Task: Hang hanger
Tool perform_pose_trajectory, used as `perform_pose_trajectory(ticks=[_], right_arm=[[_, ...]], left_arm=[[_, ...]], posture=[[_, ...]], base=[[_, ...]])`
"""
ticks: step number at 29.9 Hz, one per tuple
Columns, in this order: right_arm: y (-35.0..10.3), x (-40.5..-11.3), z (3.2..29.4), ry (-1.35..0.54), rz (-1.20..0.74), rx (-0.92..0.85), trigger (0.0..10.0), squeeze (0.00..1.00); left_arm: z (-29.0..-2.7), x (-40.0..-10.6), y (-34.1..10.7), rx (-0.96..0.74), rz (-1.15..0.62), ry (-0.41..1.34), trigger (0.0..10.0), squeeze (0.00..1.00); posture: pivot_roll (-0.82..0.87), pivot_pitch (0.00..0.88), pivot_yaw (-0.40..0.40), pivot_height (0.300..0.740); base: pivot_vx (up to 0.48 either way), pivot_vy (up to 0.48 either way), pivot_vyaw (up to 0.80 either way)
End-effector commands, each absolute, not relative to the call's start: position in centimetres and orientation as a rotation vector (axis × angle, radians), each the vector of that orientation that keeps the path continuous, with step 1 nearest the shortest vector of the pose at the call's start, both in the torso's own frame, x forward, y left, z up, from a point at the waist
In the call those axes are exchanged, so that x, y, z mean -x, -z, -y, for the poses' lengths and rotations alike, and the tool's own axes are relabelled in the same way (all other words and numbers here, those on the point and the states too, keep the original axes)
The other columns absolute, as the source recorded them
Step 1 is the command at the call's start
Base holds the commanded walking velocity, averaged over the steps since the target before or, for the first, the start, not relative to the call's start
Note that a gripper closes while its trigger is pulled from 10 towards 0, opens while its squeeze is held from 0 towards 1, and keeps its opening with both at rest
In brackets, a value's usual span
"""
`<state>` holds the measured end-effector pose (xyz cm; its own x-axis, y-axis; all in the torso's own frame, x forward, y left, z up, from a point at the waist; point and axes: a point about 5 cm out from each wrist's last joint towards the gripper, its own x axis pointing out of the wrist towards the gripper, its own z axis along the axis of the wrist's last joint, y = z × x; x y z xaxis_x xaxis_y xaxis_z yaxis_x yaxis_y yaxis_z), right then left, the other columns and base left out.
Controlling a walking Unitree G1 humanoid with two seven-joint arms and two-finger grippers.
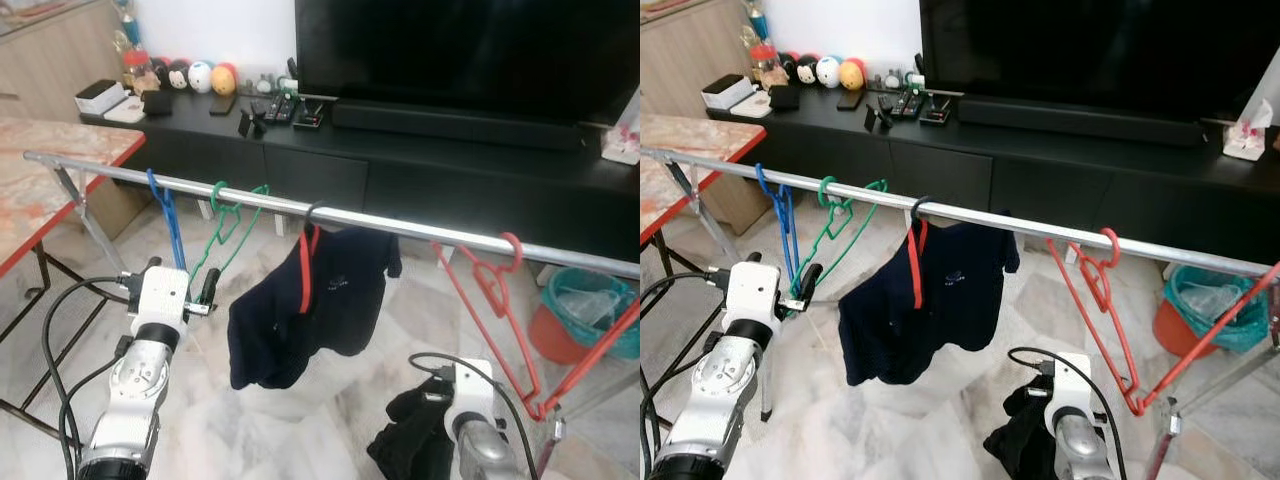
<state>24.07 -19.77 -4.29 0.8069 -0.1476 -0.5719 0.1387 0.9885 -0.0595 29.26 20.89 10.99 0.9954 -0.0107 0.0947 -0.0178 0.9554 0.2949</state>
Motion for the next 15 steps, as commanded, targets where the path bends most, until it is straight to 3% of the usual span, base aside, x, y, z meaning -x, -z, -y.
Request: perform_pose_trajectory(ticks=[1, 11, 15], right_arm=[[3.76, -24.67, 19.81, 0.149, -0.58, 0.019, 10.0, 0.0], [3.91, -24.55, 19.66, 0.144, -0.59, 0.012, 10.0, 0.0], [3.88, -24.58, 19.64, 0.136, -0.589, 0.021, 10.0, 0.0]], left_arm=[[-21.1, -29.33, -10.93, -0.299, 0.082, -0.004, 10.0, 0.0], [-20.35, -29.14, -10.91, -0.289, 0.085, 0.044, 10.0, 0.0], [-20.26, -29.07, -10.87, -0.284, 0.085, 0.052, 10.0, 0.0]], posture=[[-0.03, 0.0, -0.003, 0.74], [-0.03, 0.0, -0.001, 0.74], [-0.03, 0.0, -0.001, 0.74]], base=[[0.0, 0.0, 0.0], [0.0, 0.0, 0.0], [0.28, 0.0, 0.0]])
